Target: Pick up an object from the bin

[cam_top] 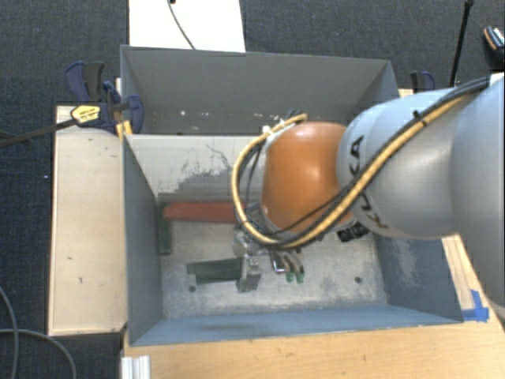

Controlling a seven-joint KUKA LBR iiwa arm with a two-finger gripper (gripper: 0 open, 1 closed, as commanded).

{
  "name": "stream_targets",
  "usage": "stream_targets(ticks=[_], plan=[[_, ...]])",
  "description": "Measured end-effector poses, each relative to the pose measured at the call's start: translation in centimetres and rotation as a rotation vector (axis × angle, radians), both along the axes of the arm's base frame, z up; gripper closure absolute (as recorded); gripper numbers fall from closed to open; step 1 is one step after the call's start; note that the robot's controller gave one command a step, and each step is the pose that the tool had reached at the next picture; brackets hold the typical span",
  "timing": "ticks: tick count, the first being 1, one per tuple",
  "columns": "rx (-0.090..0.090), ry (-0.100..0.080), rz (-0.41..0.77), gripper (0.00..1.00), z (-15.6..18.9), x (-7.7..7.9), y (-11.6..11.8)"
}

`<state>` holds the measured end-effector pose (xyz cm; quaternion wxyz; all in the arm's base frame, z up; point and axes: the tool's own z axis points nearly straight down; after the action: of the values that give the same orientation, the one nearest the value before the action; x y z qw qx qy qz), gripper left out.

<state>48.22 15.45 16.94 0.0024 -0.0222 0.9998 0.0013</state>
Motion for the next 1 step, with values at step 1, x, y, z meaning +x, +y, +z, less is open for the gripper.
stream_targets(ticks=[1], plan=[[0.0, -0.001, 0.002, 1.0, 0.95, 0.1, 0.04]])
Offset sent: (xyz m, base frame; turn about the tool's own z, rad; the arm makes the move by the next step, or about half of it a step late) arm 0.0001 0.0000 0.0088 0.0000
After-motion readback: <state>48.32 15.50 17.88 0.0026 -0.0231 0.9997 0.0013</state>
